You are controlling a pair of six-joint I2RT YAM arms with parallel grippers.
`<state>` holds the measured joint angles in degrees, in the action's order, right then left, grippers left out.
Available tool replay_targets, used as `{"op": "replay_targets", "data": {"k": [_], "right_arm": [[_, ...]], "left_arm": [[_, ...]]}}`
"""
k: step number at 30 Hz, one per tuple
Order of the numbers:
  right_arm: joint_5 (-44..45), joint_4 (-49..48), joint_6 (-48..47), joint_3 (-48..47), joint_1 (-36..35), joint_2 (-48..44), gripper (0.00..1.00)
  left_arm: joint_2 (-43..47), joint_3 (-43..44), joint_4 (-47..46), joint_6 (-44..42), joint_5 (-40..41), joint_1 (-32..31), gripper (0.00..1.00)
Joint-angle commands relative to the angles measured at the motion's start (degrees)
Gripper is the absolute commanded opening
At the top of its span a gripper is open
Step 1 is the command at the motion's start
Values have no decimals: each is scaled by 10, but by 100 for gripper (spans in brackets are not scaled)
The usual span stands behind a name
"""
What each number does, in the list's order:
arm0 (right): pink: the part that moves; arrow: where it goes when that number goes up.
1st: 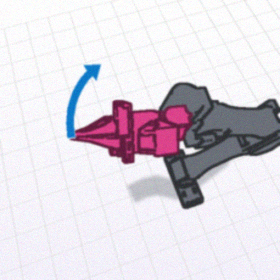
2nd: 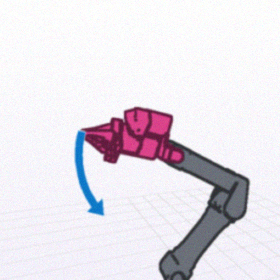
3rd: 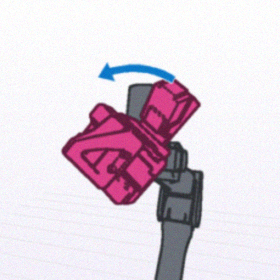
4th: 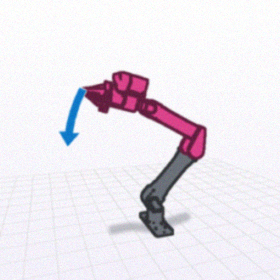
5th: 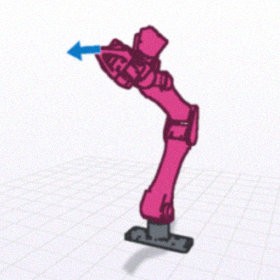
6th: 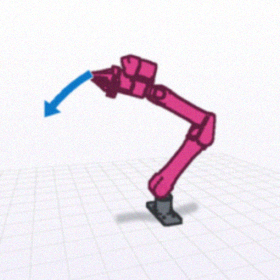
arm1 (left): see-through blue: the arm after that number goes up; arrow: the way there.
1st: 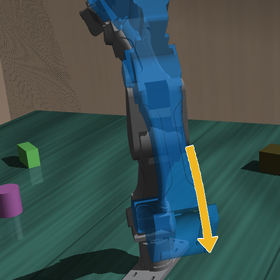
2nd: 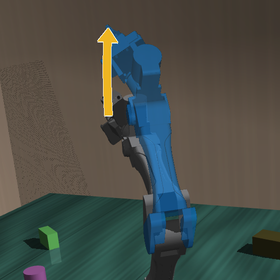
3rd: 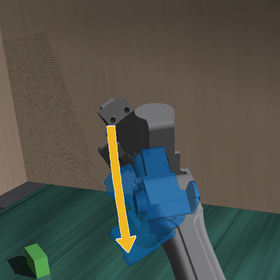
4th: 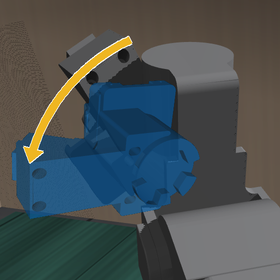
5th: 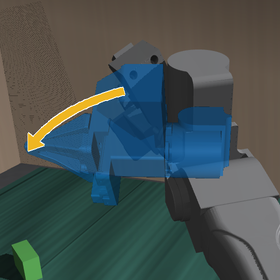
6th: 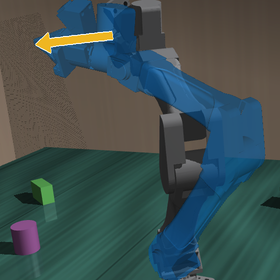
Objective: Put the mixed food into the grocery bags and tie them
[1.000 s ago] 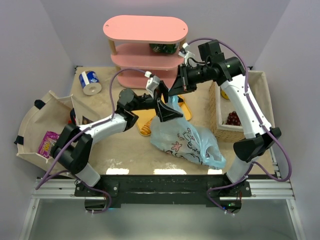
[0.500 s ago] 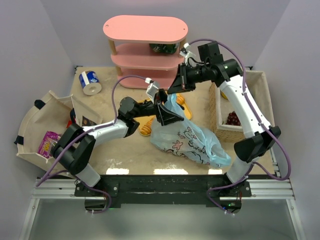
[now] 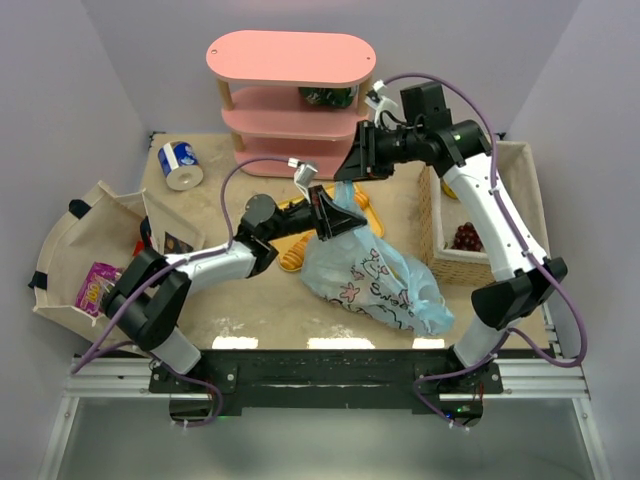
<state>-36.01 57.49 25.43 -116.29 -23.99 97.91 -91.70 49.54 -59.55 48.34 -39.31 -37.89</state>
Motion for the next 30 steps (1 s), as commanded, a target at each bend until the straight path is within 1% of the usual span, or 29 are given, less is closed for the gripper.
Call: {"op": "replay_targets", "data": {"k": [1, 2, 3, 4, 5, 6, 7, 9, 10, 11, 12, 13, 14, 15, 17, 18, 19, 21, 25, 26, 30], "right_arm": [[11, -47, -40, -17, 12, -18, 57], [3, -48, -48, -24, 17, -18, 65], [-23, -55, -56, -26, 19, -19, 71], [-35, -57, -72, -29, 22, -21, 75], [-48, -59, -82, -34, 23, -24, 79], [-57, -60, -93, -37, 24, -27, 80], [-75, -62, -114, -37, 23, -31, 81], [-101, -80, -135, -23, 23, -51, 83], [-136, -94, -145, -11, 23, -60, 83], [-154, -114, -146, 23, 23, -73, 84], [-173, -166, -144, 45, 23, -98, 85], [-188, -195, -131, 68, 23, -112, 86], [-216, -227, -123, 115, 24, -124, 86], [-232, -290, -110, 137, 24, -133, 87], [-279, -347, -67, 191, 24, -155, 88], [-293, -401, -51, 206, 24, -160, 88], [-306, -424, -23, 228, 23, -166, 88], [-338, -471, -3, 243, 23, -172, 88], [-351, -507, 4, 288, 20, -200, 88], [-354, -506, 1, 294, 18, -204, 89], [-360, -492, -25, 309, -8, -214, 89]], "left_arm": [[53, -31, 89, -11, 19, 20, 0], [63, -39, 108, -8, 27, 30, 0], [74, -53, 128, -8, 32, 50, 0], [93, -58, 172, -9, 37, 59, 0], [104, -60, 198, -18, 38, 69, 0], [113, -59, 224, -25, 40, 84, 0], [133, -58, 280, -32, 46, 91, 0], [152, -56, 321, -33, 56, 115, 0], [168, -53, 355, -32, 63, 121, 0], [174, -51, 375, -32, 67, 127, 0], [179, -40, 398, -35, 70, 140, 0], [184, -36, 435, -38, 73, 145, 0], [186, -32, 448, -42, 74, 149, 0], [189, -30, 457, -43, 75, 156, 0], [195, -25, 492, -54, 85, 162, 0], [195, -16, 507, -60, 89, 169, 0], [196, -13, 538, -70, 94, 172, 0], [196, -5, 560, -76, 96, 187, 0], [194, 10, 595, -91, 97, 207, 0], [191, 14, 614, -93, 97, 210, 0], [176, 27, 617, -95, 87, 219, 0]]}}
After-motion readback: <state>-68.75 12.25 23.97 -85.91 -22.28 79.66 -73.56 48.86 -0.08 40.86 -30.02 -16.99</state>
